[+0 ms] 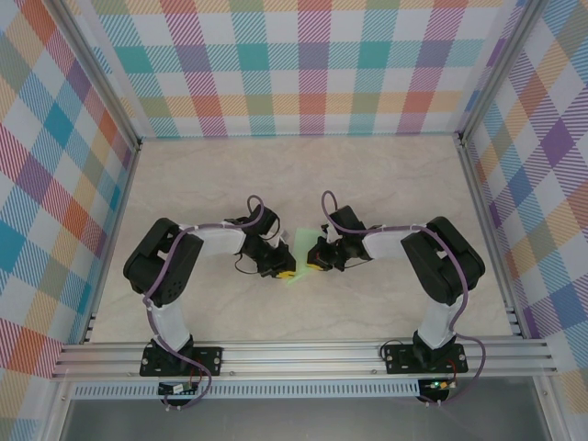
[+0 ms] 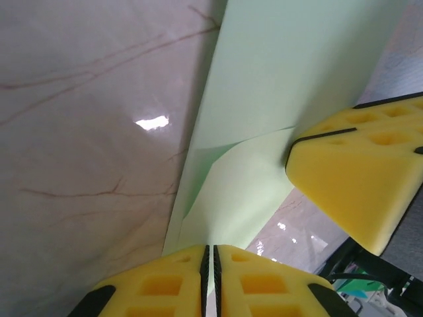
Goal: Fold a paper plane with a square sheet of paper (pick it up from the middle)
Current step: Third fold the triangle at the center of the table.
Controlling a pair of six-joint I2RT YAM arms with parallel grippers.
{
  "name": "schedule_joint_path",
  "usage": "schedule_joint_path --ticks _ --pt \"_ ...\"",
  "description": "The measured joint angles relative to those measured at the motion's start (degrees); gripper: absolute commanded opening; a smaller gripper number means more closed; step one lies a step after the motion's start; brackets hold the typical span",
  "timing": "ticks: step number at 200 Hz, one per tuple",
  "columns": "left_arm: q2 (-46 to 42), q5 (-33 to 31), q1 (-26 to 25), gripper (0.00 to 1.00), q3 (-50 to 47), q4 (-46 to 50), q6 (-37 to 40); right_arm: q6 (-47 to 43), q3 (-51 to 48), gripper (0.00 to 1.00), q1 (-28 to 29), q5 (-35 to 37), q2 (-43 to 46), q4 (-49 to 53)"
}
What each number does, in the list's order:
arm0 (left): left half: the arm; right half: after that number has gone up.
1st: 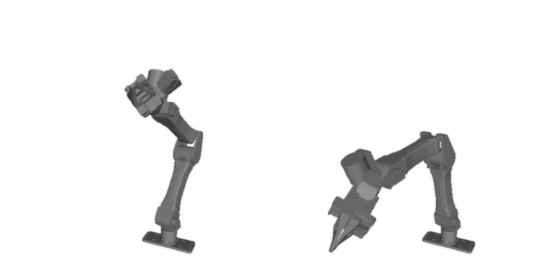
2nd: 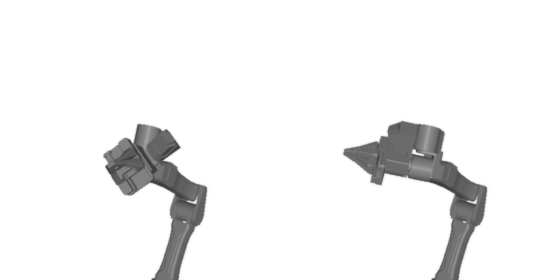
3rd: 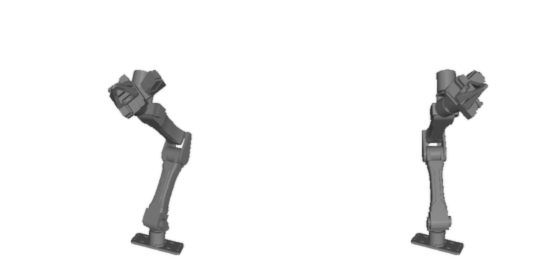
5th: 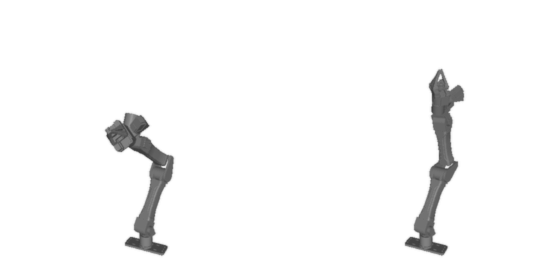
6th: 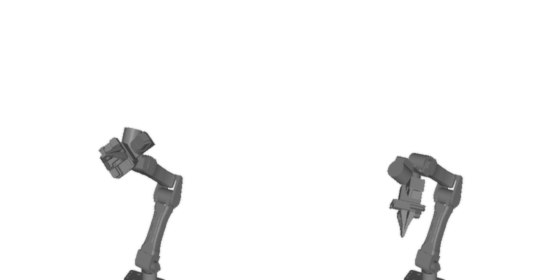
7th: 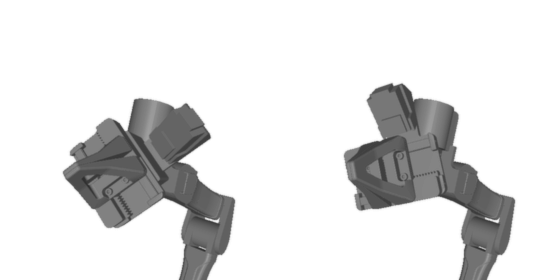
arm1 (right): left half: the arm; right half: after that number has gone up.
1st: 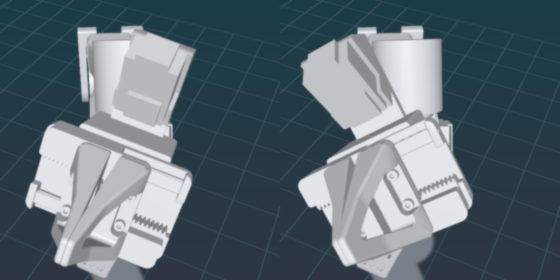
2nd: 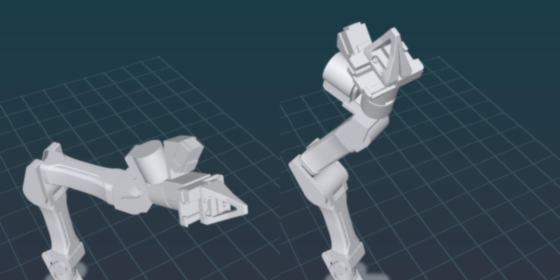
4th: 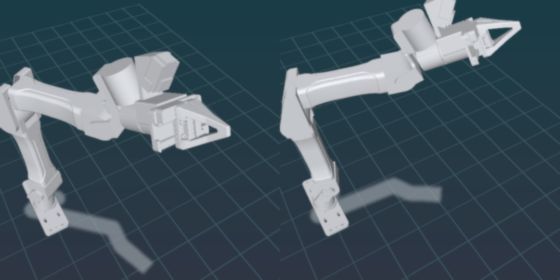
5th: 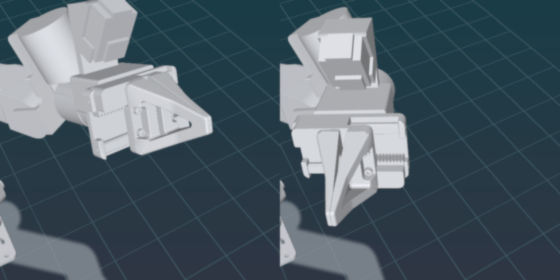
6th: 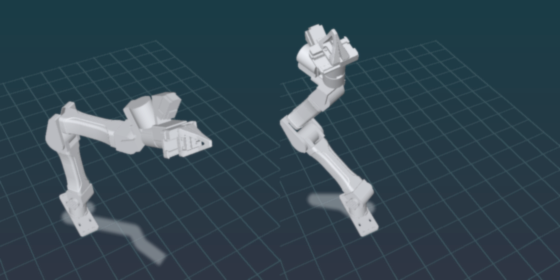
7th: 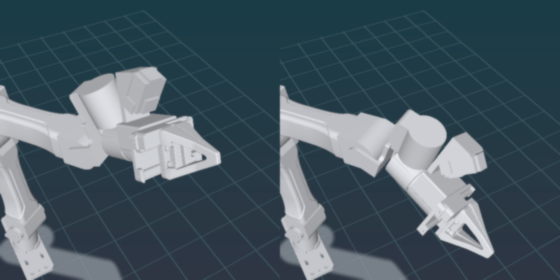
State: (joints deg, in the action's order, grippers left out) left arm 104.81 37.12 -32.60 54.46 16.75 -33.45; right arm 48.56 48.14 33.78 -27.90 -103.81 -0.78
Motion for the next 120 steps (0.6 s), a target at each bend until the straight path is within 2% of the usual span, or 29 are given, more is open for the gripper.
schedule_joint_path --ticks 56,120 --pt "-0.5 -2.0 -0.3 0.11 -0.4 0.1 2.2 0.0 0.9 0.09 0.1 0.9 0.2 1.9" --pt "-0.7 -2.9 -0.5 0.11 -0.4 0.0 3.1 0.9 0.0 0.05 2.0 1.5 5.4 1.1"
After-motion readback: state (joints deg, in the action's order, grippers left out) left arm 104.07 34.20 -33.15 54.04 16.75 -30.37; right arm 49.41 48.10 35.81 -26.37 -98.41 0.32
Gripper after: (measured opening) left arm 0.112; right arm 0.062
